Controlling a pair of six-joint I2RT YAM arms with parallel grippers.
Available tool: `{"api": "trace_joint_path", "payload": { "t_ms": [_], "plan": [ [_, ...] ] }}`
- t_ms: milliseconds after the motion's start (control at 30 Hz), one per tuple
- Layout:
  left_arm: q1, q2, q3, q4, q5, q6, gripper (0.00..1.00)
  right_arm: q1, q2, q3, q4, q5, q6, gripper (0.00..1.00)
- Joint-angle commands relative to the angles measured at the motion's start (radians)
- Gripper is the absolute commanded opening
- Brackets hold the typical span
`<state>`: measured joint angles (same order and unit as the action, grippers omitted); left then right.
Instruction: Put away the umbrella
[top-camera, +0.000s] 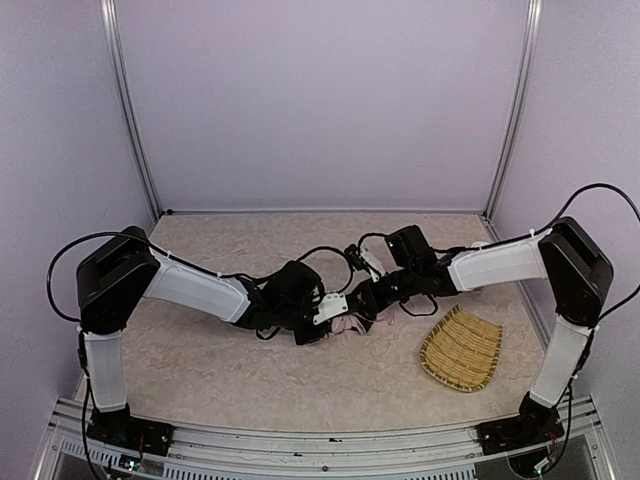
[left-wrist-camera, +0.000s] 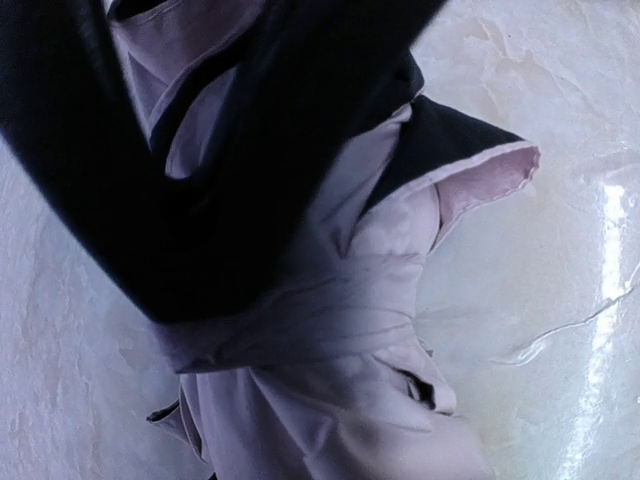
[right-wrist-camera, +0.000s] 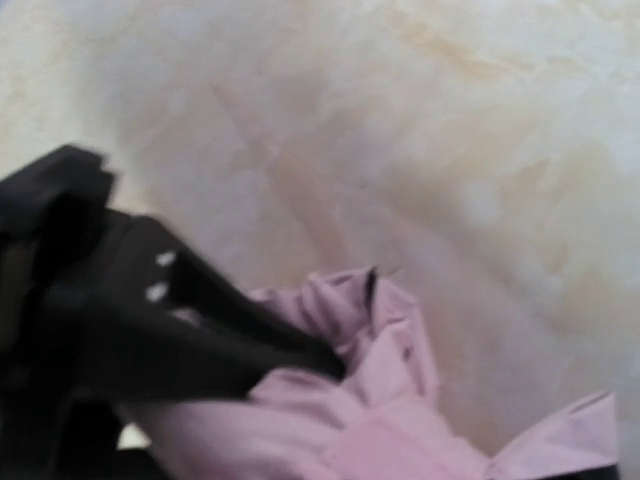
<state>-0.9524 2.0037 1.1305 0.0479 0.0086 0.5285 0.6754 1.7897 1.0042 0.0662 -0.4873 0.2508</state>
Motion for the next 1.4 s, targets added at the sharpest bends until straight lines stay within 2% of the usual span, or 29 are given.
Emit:
{"api": "trace_joint_path", "payload": {
  "t_ms": [0, 133, 233, 433, 600, 733, 867, 1033, 1233, 1367],
  "plan": [
    [-0.107, 0.049, -0.075, -0.221, 0.165, 0.154, 0.0, -0.046, 0.08, 0.162, 0.034, 0.321, -0.081, 0.0],
    [-0.123, 0.019, -0.1, -0.209, 0.161, 0.194, 0.0, -0.079, 0.141, 0.226, -0.08, 0.3, -0.109, 0.0],
    [-0.128, 0.003, -0.112, -0.193, 0.169, 0.205, 0.0, -0.079, 0.199, 0.32, -0.204, 0.373, -0.16, 0.0],
    [-0.122, 0.02, -0.096, -0.197, 0.138, 0.176, 0.0, -0.042, 0.232, 0.328, -0.272, 0.455, -0.18, 0.0],
    [-0.123, 0.01, -0.126, -0.128, 0.06, 0.156, 0.01, -0.014, 0.29, 0.313, -0.298, 0.463, -0.188, 0.0],
    [-0.108, -0.012, -0.155, -0.039, 0.012, 0.13, 0.14, -0.015, 0.357, 0.332, -0.364, 0.444, -0.228, 0.0],
    [-0.077, -0.045, -0.188, 0.071, 0.01, 0.109, 0.28, -0.02, 0.399, 0.304, -0.386, 0.354, -0.238, 0.0],
    [-0.029, -0.06, -0.195, 0.138, 0.087, 0.099, 0.4, -0.02, 0.454, 0.3, -0.414, 0.267, -0.238, 0.0],
    [0.048, -0.091, -0.202, 0.171, 0.197, 0.054, 0.56, -0.02, 0.453, 0.28, -0.405, 0.249, -0.244, 0.0],
    [0.078, -0.104, -0.192, 0.167, 0.25, 0.025, 0.59, -0.021, 0.442, 0.276, -0.392, 0.226, -0.244, 0.0]
  ]
}}
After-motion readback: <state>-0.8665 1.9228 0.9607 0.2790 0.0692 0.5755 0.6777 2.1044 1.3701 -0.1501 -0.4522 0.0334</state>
